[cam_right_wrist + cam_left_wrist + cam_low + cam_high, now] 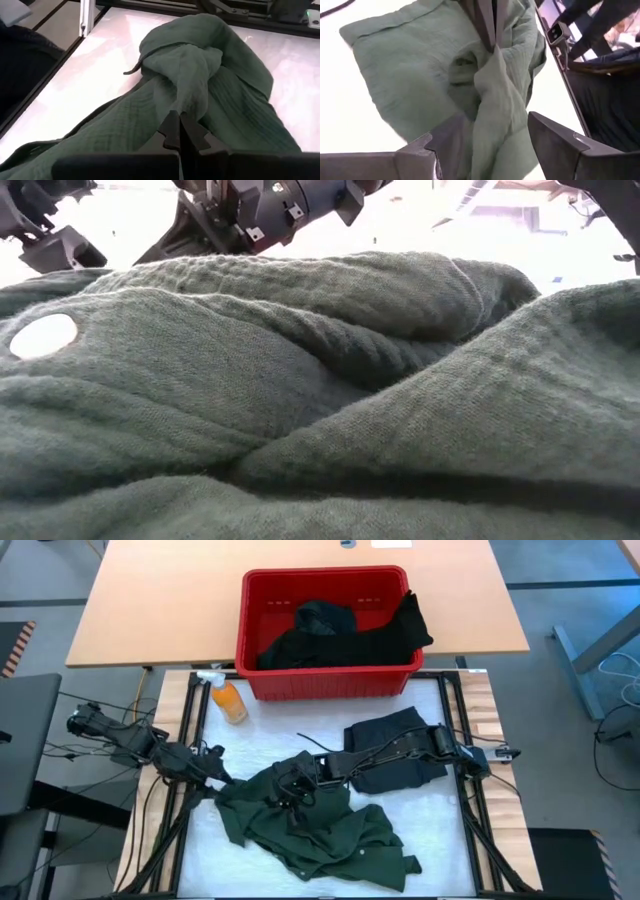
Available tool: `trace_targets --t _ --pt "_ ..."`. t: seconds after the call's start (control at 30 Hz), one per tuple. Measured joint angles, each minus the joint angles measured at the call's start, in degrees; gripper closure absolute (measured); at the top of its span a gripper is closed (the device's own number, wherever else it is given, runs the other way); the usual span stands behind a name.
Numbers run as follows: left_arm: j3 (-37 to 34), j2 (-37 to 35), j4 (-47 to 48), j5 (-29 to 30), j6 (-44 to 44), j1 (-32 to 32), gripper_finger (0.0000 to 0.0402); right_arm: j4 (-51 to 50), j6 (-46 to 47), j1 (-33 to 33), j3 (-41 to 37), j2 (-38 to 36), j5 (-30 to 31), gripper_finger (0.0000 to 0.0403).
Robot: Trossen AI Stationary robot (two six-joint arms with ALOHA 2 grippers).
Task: Fold laundry
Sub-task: Fold the dark green shirt
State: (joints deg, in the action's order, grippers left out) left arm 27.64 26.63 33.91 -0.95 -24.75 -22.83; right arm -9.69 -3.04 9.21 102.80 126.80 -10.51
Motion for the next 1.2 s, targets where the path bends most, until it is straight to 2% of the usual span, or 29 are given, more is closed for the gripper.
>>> trace_targets --t 0.27,0.47,0.97,1.07,1.2 --pt "-1.9 10.0 -9.9 -0.2 1.0 -0.1 0.0195 0.4 3.0 -0.6 0.0 0.0 0.5 0.0388" --pt "-1.9 17.4 -14.0 -3.2 -1.7 -0.8 0.0195 0.7 5.1 -1.3 0.0 0.0 1.8 0.0387" --pt "-1.9 25.4 -15.5 -2.2 -7.6 -0.8 0.0196 2.2 9.2 -2.2 0.0 0.0 1.9 0.0387" --pt "-1.9 25.9 -15.4 -2.2 -8.6 -0.8 0.0214 2.2 9.5 -2.2 0.0 0.0 2.1 0.0387" --pt "-1.9 25.5 -15.4 -2.3 -8.4 -0.8 0.0284 2.2 10.2 -2.2 0.0 0.0 2.1 0.0387"
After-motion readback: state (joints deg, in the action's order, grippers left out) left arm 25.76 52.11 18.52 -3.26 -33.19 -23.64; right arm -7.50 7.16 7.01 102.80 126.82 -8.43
